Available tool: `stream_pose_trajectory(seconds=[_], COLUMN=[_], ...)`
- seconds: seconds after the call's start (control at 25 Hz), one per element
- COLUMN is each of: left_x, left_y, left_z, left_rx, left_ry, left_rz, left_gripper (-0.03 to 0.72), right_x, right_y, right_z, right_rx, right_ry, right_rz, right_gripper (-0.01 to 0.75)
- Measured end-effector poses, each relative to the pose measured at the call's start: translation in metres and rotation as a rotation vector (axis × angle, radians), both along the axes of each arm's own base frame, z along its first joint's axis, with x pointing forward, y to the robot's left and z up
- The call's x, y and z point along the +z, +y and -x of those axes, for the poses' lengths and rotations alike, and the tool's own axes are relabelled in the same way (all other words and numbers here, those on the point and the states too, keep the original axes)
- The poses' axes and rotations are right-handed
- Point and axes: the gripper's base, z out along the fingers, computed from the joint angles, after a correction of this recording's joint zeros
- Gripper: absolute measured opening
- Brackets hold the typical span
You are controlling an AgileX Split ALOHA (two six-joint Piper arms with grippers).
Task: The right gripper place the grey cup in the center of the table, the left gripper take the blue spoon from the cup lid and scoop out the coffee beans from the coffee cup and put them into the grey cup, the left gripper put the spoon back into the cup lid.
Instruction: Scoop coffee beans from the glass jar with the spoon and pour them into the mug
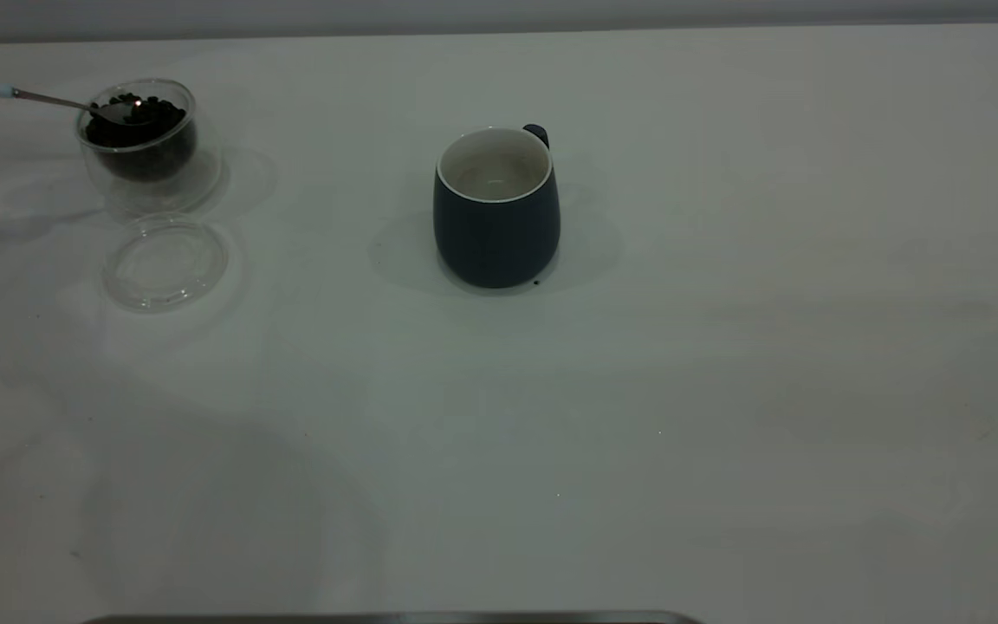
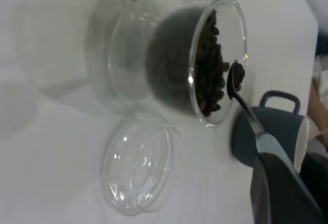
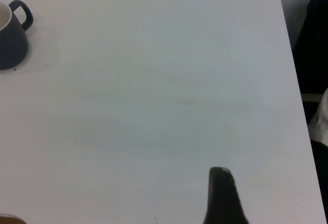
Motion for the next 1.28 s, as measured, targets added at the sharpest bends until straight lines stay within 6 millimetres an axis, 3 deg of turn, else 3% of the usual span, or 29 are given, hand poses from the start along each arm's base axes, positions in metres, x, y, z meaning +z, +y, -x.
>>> stream_pose_trajectory(seconds=[0.4,0.84,1.0,1.28], left_x=[0.007,0.007,0.007,0.006], left_y=[0.015,0.014,0.001,-0.041], left_z=[0.004,0.003,-0.001,-0.015], left_rx=[0.043,0.05,0.016,-0.077], left_ry=[-0.076,-0.065,-0.05,-0.031], left_rz=[0.059,0.068,0.067,0.076], left_gripper=[0.131,0.131,0.131,0.131], right_x=[0.0,0.0,0.0,0.0], right_y=[0.0,0.0,0.0,0.0], right_z=[0.0,0.0,0.0,0.0], right_rx=[0.0,0.0,0.0,0.0], right_ry=[0.0,0.0,0.0,0.0], right_rz=[0.0,0.0,0.0,0.0], right_gripper=[0.46,0.46,0.46,0.46])
